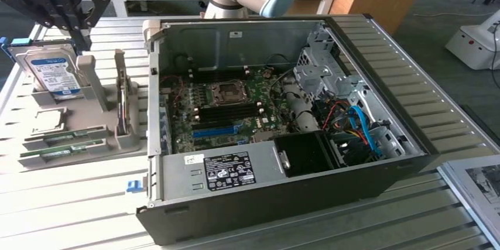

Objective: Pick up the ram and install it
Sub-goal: 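Reach for the ram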

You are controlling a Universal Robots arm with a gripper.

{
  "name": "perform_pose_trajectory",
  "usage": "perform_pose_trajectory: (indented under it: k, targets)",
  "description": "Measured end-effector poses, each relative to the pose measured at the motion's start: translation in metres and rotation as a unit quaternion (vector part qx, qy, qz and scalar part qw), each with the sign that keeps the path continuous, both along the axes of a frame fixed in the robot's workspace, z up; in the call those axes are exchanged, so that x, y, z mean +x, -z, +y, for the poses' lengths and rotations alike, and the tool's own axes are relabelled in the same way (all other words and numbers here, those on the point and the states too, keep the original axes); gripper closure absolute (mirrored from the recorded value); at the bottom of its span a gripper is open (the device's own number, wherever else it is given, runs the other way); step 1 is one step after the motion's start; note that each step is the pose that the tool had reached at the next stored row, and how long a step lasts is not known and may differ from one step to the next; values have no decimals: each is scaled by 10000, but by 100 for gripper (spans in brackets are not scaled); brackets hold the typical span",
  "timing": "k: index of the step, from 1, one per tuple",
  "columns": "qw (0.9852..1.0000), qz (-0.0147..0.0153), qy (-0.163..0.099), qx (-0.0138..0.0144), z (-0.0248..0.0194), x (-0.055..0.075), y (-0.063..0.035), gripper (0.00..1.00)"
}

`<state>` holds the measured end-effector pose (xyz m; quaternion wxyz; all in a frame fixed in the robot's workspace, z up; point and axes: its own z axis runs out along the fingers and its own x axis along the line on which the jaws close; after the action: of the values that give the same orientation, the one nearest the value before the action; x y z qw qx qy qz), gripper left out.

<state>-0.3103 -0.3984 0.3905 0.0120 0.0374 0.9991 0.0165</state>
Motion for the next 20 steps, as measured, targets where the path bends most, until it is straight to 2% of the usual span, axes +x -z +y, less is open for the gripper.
perform_pose_trajectory:
  k: [20]
  targets:
    - [10000,4,0,-4,0,-397,12,90]
